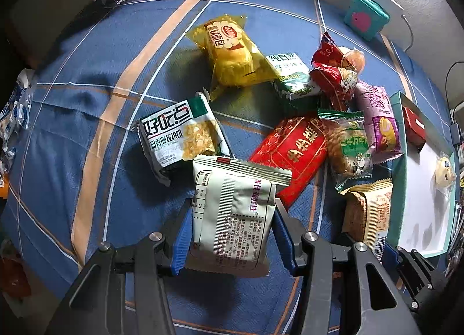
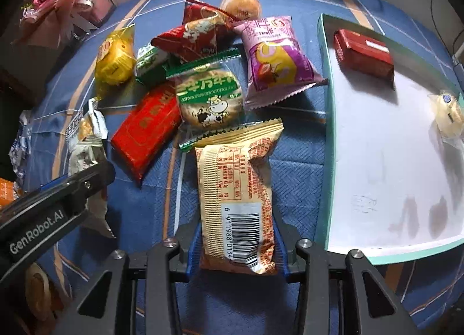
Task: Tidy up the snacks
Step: 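Carry the white sachet with left tool while right tool carries the wafer bag to the tray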
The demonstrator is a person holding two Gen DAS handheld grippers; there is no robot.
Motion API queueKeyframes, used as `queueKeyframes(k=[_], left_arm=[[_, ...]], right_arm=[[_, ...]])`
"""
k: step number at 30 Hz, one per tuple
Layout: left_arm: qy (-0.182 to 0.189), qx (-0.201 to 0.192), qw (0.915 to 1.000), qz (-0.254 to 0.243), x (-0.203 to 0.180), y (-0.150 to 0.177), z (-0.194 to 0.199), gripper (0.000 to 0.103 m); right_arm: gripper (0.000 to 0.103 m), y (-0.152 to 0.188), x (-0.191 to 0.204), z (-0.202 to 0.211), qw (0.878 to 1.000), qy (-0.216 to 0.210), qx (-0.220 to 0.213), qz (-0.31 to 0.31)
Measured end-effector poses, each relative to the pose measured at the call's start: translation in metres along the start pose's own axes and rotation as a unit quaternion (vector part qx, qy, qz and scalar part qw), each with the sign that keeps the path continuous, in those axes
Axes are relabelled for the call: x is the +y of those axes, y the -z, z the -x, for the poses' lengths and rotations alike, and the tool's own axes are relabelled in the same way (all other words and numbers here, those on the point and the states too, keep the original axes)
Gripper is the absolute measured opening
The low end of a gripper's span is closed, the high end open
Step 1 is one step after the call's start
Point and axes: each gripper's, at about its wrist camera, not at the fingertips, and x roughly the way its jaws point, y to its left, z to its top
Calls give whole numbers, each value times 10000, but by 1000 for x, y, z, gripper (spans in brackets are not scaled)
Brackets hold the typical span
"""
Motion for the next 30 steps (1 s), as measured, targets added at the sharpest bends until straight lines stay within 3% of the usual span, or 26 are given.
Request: queueKeyframes(k=[10,18,25,30], left_arm=[[21,-402,9991,143,18,-7,35,53],[138,-801,9966,155,1,-8,59,53],[390,-980,9944,-113,-45,-3,58,53],[590,-971,9928,-376,-74,3,58,53]], right_arm=[[39,-7,0,36,9983,-223,-526,-104],[39,-13,-8,62,9956,-332,-800,-361],[39,-17,-53,76,9908,-218,-1008,-877],[39,-12,-106,83,9833,-114,-1043,-1487]])
